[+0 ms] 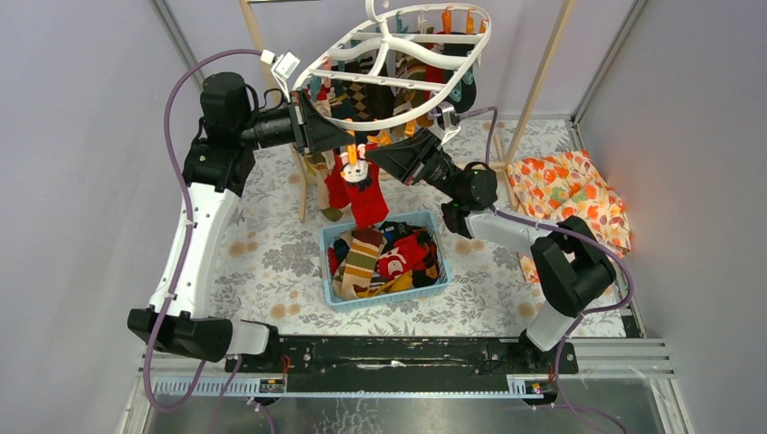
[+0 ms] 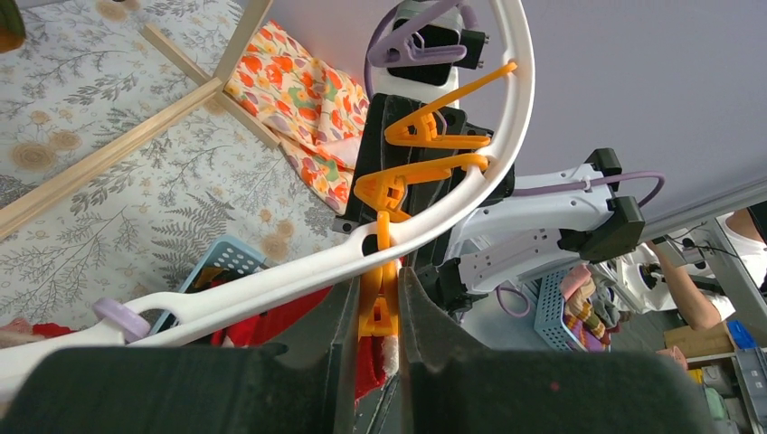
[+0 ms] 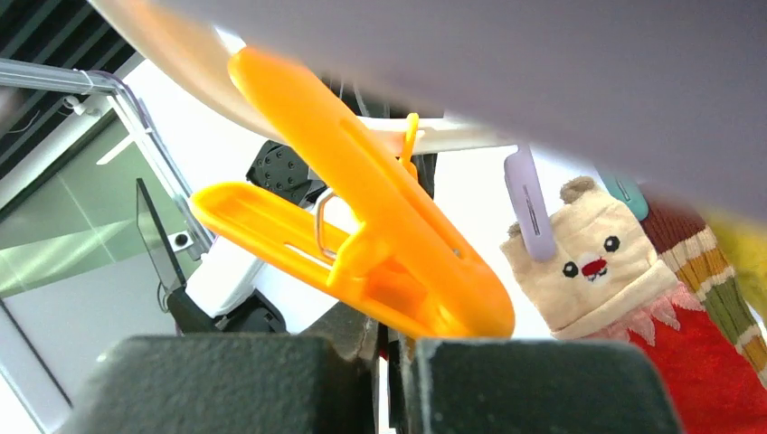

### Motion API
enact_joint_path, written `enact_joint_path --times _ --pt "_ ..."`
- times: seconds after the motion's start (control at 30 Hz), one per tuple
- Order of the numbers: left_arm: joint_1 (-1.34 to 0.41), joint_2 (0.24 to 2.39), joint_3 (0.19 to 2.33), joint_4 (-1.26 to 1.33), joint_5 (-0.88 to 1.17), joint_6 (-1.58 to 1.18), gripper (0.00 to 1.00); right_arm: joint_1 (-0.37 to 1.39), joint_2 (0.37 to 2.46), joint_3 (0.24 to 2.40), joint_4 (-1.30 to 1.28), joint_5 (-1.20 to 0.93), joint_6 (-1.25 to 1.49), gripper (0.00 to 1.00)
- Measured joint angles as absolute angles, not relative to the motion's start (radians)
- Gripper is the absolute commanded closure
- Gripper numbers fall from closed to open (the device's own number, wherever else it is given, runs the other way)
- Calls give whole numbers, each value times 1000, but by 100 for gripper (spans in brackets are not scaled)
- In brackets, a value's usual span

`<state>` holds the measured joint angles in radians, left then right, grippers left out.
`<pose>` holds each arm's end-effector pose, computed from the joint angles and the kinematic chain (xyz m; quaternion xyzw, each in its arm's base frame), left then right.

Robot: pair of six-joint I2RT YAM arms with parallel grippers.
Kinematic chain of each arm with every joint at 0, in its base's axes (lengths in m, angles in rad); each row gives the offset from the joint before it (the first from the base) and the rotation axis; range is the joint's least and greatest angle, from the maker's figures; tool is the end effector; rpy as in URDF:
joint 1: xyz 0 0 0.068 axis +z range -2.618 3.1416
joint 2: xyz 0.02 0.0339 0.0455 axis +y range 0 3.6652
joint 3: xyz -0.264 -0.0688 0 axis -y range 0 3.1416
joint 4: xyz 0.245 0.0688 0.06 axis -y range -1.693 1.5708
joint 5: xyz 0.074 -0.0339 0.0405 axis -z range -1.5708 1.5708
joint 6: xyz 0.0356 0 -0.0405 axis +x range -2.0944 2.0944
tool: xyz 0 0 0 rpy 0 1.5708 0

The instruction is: Clip the socks to the hanger

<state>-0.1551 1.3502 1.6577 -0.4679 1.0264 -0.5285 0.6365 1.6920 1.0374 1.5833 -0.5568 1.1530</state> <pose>0.2609 -0.0716 0.4877 0.1896 0.7109 -0.5415 0.4067 0.2664 0.2203 0.3575 -0.1746 0.3599 0.7660 0.5032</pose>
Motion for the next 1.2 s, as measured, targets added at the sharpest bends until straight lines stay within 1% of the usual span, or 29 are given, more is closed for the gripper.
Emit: enact_joint_path --times 0.1,0.2,0.23,0.3,0.37,0.4,0.47,0.57,0.7,0.8,1.07,1.13,1.2 --pt "-155 1346 1658 -468 1015 -525 87 647 1692 1037 1583 -538 1128 100" --pt "-155 1339 1658 -469 1003 -521 75 669 1692 1037 1583 -523 1104 100" --pt "-155 1337 1658 -471 1001 -520 70 676 1692 1037 1583 -517 1098 100" --pt "-155 1333 1658 -474 989 -511 51 690 1692 1037 1583 -505 1082 99" --pt "-154 1329 1658 -480 978 -500 36 706 1692 1037 1579 -488 1063 95" --pt "-154 1327 1658 -485 974 -494 30 714 1692 1037 1578 -479 1053 93" --pt "-154 1322 1658 -495 963 -479 25 729 1692 1036 1573 -456 1034 88" --pt "-154 1308 1658 -521 940 -459 22 752 1691 1034 1554 -423 1001 86" --pt "-154 1288 1658 -559 917 -424 19 772 1691 1018 1534 -371 963 86" --pt "-154 1275 1658 -588 903 -396 18 772 1691 1008 1531 -350 953 86" --pt "-143 1237 1615 -604 890 -347 18 772 1691 991 1530 -312 939 86" --pt "-142 1232 1606 -609 891 -333 19 772 1691 989 1529 -311 938 85" --pt "-140 1231 1604 -620 894 -317 23 772 1691 989 1528 -310 938 85"
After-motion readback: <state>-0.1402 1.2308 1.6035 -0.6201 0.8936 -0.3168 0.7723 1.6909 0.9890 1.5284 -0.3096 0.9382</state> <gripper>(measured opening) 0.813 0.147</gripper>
